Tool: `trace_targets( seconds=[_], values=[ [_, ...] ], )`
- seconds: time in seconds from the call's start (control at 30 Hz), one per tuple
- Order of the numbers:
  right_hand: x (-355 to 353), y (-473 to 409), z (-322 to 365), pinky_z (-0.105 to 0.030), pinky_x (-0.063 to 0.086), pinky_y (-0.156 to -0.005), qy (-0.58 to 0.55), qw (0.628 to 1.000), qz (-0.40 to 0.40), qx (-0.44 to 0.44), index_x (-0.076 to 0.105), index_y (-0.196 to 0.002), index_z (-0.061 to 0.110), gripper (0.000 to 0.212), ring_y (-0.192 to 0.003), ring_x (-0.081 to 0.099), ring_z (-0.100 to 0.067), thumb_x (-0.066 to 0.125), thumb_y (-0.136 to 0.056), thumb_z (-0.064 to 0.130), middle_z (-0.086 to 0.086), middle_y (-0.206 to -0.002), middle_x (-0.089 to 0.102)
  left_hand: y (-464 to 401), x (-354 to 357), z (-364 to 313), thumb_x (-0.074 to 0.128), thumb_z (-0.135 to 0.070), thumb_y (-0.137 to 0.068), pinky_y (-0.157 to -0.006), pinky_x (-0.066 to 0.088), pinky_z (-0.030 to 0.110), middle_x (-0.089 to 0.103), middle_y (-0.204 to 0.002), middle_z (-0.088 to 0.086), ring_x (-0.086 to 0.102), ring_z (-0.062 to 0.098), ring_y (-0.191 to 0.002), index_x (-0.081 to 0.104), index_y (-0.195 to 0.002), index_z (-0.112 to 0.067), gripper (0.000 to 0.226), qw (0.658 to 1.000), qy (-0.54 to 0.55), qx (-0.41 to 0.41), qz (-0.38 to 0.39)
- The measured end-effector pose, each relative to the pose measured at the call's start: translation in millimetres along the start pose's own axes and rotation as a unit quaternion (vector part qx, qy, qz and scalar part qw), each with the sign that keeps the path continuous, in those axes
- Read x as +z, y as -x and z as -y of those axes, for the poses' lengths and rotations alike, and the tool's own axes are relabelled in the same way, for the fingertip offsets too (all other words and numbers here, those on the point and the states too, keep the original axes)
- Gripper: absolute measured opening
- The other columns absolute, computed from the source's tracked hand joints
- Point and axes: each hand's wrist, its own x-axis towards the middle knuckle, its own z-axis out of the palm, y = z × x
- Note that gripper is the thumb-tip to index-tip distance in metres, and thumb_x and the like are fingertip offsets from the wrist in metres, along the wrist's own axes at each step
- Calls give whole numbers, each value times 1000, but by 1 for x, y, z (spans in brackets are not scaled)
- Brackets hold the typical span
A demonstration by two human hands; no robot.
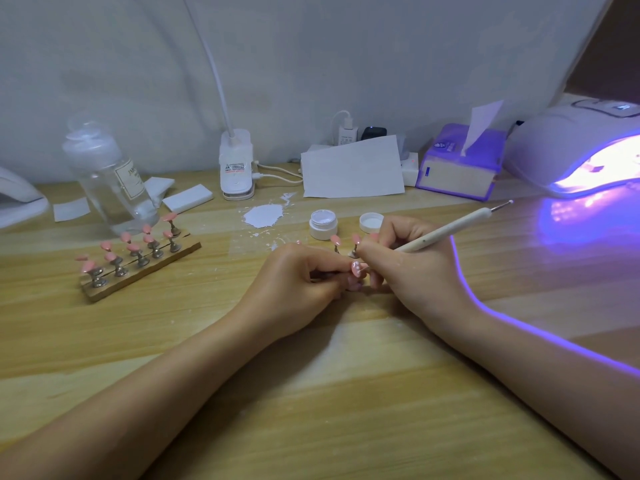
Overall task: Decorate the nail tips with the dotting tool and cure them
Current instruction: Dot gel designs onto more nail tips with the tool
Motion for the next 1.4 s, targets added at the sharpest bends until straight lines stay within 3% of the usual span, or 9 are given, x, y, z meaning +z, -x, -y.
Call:
trace_targets(
  seconds=[0.27,0.37,0.43,0.8,0.97,1.13,1.4],
  values=[
    [0,0,0,-19,47,-40,5,1000,-3,3,36,-46,8,38,-33,48,-7,57,-74,-6,3,-34,46,0,1,-1,62,3,-81,-62,49,34,68,-68,1,53,7,-65,74,-77,-13,20,1000,4,-2,-4],
    [1,0,0,-24,49,-42,4,1000,2,5,37,-48,7,38,-32,46,-5,57,-77,-8,3,-34,46,0,0,-1,63,2,-81,-60,47,28,66,-64,-9,52,0,-62,75,-78,-13,20,1000,4,1,-7],
    [1,0,1,-16,44,-37,9,1000,-2,-1,37,-48,8,37,-31,45,-3,56,-76,-9,5,-32,45,0,1,0,64,1,-81,-61,48,25,66,-64,-13,53,-5,-61,75,-79,-13,18,1000,9,-3,-10],
    [0,0,1,-13,40,-38,3,1000,0,-4,36,-48,8,36,-32,46,-4,56,-74,-8,4,-32,45,0,2,0,64,1,-81,-62,49,26,69,-68,-3,56,1,-63,75,-80,-10,15,1000,18,-5,-17],
    [0,0,0,-15,46,-44,11,1000,2,-5,36,-48,8,38,-32,46,-4,56,-75,-8,5,-32,45,0,1,0,63,0,-81,-62,47,26,66,-65,-8,53,-1,-64,74,-77,-13,17,1000,4,-4,-10],
    [0,0,0,-16,44,-40,5,1000,-1,-3,36,-48,8,38,-33,47,-6,57,-75,-8,3,-33,45,0,1,0,63,1,-81,-63,49,30,70,-70,3,54,4,-64,74,-79,-9,16,1000,11,-9,-12],
    [0,-1,-1,-15,46,-43,2,1000,-2,-8,36,-47,9,37,-32,46,-5,56,-73,-8,4,-32,45,1,1,-1,63,0,-81,-63,49,29,70,-70,-1,53,0,-66,75,-79,-10,16,1000,11,-11,-11]
  ],
)
